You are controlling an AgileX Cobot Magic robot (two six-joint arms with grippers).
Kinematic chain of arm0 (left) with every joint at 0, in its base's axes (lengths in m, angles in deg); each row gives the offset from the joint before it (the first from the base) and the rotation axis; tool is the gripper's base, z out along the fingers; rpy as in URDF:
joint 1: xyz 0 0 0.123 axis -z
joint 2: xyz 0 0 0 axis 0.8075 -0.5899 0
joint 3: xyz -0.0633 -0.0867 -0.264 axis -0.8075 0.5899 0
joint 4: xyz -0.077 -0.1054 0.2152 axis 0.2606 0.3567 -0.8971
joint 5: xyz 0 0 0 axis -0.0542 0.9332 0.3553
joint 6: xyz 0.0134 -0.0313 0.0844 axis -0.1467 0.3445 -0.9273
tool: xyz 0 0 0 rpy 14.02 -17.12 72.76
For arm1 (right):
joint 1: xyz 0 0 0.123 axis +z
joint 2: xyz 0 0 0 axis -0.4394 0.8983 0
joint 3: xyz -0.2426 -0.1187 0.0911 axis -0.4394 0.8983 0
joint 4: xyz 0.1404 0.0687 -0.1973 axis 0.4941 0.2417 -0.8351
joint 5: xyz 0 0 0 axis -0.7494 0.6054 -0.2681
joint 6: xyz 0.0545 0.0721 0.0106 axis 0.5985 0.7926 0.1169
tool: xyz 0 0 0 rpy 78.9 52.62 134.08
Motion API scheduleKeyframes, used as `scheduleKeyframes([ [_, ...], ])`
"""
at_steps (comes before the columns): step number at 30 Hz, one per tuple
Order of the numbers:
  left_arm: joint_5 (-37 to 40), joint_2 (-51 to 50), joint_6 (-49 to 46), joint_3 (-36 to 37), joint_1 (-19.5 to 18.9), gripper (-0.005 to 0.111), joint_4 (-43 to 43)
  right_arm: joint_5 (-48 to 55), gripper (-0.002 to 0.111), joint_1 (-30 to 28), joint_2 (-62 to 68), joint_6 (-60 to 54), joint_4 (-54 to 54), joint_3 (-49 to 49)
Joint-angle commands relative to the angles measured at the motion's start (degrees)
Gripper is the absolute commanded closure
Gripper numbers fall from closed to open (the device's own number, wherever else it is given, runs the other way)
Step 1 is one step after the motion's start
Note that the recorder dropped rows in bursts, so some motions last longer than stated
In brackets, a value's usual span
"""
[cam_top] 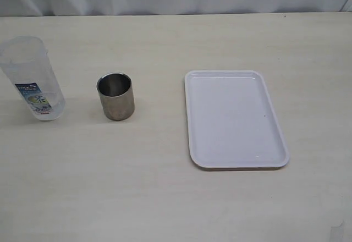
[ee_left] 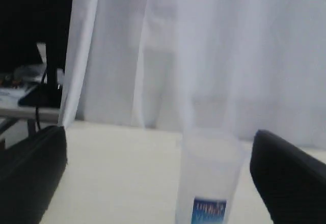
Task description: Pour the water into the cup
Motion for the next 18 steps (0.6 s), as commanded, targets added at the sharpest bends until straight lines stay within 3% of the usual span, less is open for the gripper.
scheduleKeyframes([
  [1, -17.58, 0.19, 0.95, 0.18, 0.49, 0.016, 1.6, -12.05, 0.104, -0.2, -0.29, 0.02, 0.27, 0.21],
  [7, -26.48, 0.19, 8.65, 0.18, 0.49, 0.016, 1.6, -26.65, 0.104, -0.2, -0.29, 0.33, 0.27, 0.21],
  [14, -25.04, 0.19, 11.49, 0.18, 0.49, 0.016, 1.42, -28.35, 0.104, -0.2, -0.29, 1.69, 0.27, 0.21],
  [16, -21.48, 0.19, 13.36, 0.18, 0.49, 0.016, -2.09, -28.19, 0.104, -0.2, -0.29, 1.69, 0.89, 0.21],
  [18, -18.29, 0.19, 13.36, 0.18, 0.49, 0.016, -12.53, -28.19, 0.104, -0.2, -0.29, 2.4, 2.59, 0.21],
])
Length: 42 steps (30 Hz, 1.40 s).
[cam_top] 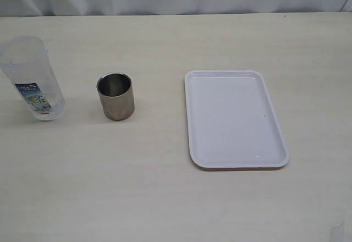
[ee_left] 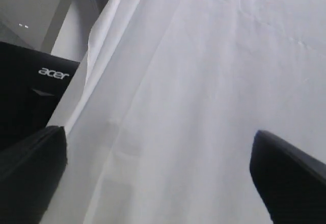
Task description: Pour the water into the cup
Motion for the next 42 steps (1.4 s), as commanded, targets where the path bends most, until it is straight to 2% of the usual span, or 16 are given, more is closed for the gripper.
scheduleKeyframes([
  [1, 6.47, 0.14, 1.84, 0.18, 0.49, 0.016, -16.01, -0.45, 0.104, -0.2, -0.29, 2.04, 3.32, 0.21],
  [3, 7.05, 0.14, 1.95, 0.18, 0.49, 0.016, -24.24, -0.45, 0.104, -0.2, -0.29, 3.33, 3.74, 0.21],
  [8, 6.44, 0.14, 1.55, 0.18, 0.38, 0.019, -17.5, -0.34, 0.104, -0.2, -0.29, 3.31, 3.74, 0.21],
  [11, 6.83, 0.14, 1.55, 0.18, 0.38, 0.048, -17.36, -0.34, 0.104, -0.2, -0.29, 3.31, 3.74, 0.21],
  [12, 6.71, 0.14, 1.55, 0.18, 0.38, 0.071, -17.51, -0.34, 0.104, -0.2, -0.29, 3.31, 3.74, 0.21],
  [14, 5.02, 0.14, 1.55, 0.18, 0.38, 0.09, -17.51, -0.34, 0.104, -0.2, -0.29, 3.31, 3.74, 0.21],
  [17, 4.44, 0.14, 1.55, 0.18, 0.38, 0.106, -17.77, -1.69, 0.104, -0.2, -0.29, 4.63, 3.74, 0.21],
  [21, 1.83, -1.57, 1.78, 0.18, 0.38, 0.107, -16.34, -6.06, 0.104, -0.2, 1.18, 6.78, 1.75, 0.21],
  [23, -1.2, -5.64, 0.82, 0.18, 0.38, 0.107, -16.22, -8.2, 0.104, -0.2, 5.11, 7.99, 0.76, 0.21],
  [25, -6.25, -13.89, 0.93, 0.18, 0.38, 0.107, -16.22, -13.75, 0.097, -0.2, 12.48, 13.56, -4.65, 0.21],
  [27, -11.79, -23.55, 0.93, 0.18, 0.38, 0.102, -15.67, -20.38, 0.078, -0.2, 21.5, 16.75, -10.16, 0.21],
  [30, -15.28, -32.3, 0.83, 0.18, 0.38, 0.079, -15.8, -21.77, 0.051, -0.2, 29.99, 17.28, -12.95, -2.14],
  [33, -18.34, -39.2, 0.25, 0.18, 0.38, 0.037, -15.8, -21.76, 0.028, -0.2, 37.63, 17.28, -15.47, -5.32],
  [35, -21.13, -43.41, -0.9, 0.18, 0.38, 0.009, -15.8, -21.76, 0.027, -0.2, 41.76, 18.98, -16.87, -6.59],
  [36, -21.99, -44.99, -1.26, 0.18, 0.38, 0.001, -15.8, -22.02, 0.028, -0.2, 43.28, 19.27, -17.56, -6.99],
  [42, -29.42, -57.56, -1.62, 0.18, 0.38, 0.002, -18.13, -33.03, 0.03, -0.2, 54.53, 19.65, -21.13, -7.64],
])
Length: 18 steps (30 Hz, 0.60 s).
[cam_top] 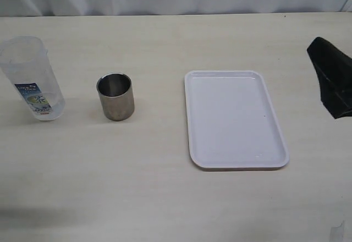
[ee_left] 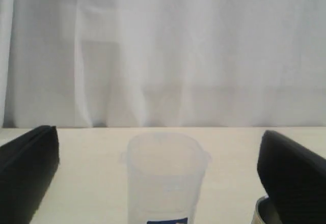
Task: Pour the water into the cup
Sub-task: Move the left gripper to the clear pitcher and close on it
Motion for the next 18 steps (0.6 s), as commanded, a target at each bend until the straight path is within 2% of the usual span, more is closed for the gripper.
scheduleKeyframes([
  [1, -6.95, -9.16, -1.15, 0.18, 0.38, 0.002, -2.16, -9.5, 0.03, -0.2, 7.73, 0.45, -3.23, -0.53],
  [9, -19.32, -25.93, -5.89, -0.09, 0.38, 0.002, -3.94, -18.31, 0.03, -0.2, 17.3, -0.91, -4.1, -0.62],
  [18, -20.0, -42.02, -6.74, -7.31, 0.38, 0.002, -7.26, -19.54, 0.03, -0.2, 17.94, -2.16, -4.23, -0.62],
])
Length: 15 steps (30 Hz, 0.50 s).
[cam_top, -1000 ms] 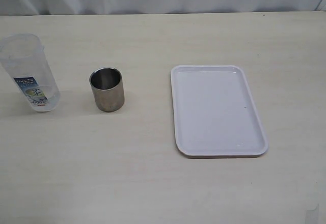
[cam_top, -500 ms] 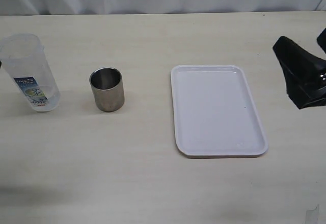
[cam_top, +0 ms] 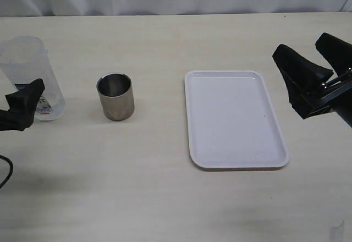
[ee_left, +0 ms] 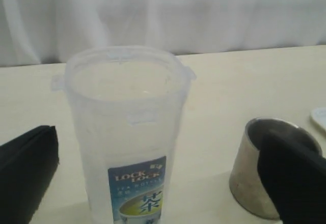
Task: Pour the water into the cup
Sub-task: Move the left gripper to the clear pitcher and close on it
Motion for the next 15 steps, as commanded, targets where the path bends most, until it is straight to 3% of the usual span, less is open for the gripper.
scheduleKeyframes([
  [1, -1.29, -6.78, -0.54, -3.66, 0.38, 0.002, -0.63, -0.95, 0.03, -0.2, 0.14, -0.99, -0.44, -0.35],
  [15, 0.43, -14.78, -0.54, -14.11, 0.38, 0.002, 0.46, 0.5, 0.03, -0.2, 0.14, -0.99, -0.67, -0.35],
])
